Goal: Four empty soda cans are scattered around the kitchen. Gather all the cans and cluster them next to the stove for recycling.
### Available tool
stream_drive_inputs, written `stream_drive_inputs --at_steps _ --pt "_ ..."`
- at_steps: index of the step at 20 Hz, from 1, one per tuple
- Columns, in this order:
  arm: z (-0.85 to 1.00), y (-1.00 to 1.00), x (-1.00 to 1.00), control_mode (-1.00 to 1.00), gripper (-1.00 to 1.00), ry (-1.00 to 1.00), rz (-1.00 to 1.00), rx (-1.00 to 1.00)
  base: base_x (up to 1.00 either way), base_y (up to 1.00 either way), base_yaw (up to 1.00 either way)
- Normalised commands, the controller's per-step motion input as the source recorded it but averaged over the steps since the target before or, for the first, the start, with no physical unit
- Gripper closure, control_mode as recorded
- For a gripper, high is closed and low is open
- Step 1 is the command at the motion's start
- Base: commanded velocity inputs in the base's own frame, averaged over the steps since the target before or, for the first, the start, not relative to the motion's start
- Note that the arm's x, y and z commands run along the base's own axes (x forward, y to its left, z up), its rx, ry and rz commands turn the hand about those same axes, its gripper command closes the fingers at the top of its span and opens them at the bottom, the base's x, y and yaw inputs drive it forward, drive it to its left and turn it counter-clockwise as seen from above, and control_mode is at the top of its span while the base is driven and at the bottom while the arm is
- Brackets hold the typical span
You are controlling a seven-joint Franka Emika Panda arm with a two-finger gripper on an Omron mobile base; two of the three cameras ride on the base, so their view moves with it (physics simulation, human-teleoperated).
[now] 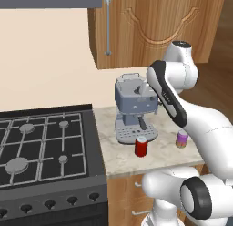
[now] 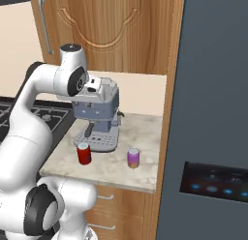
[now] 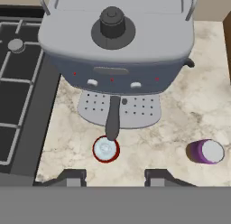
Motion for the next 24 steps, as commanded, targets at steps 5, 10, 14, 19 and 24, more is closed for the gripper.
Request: stream_drive_inputs --at_steps 5,10,14,19,24 --pt "0.0 0.0 0.0 1.0 -1.0 0.0 0.0 0.0 -0.01 0.0 0.0" --pt "0.0 0.0 0.0 1.0 -1.0 0.0 0.0 0.0 -0.7 0.1 0.0" --pt "0.0 0.0 0.0 1.0 -1.0 0.0 0.0 0.0 -0.99 0.39 0.0" --pt "0.0 0.0 0.0 1.0 -1.0 0.0 0.0 0.0 -0.78 0.62 0.0" --pt "0.0 0.0 0.0 1.0 -1.0 0.0 0.0 0.0 -0.25 0.75 0.2"
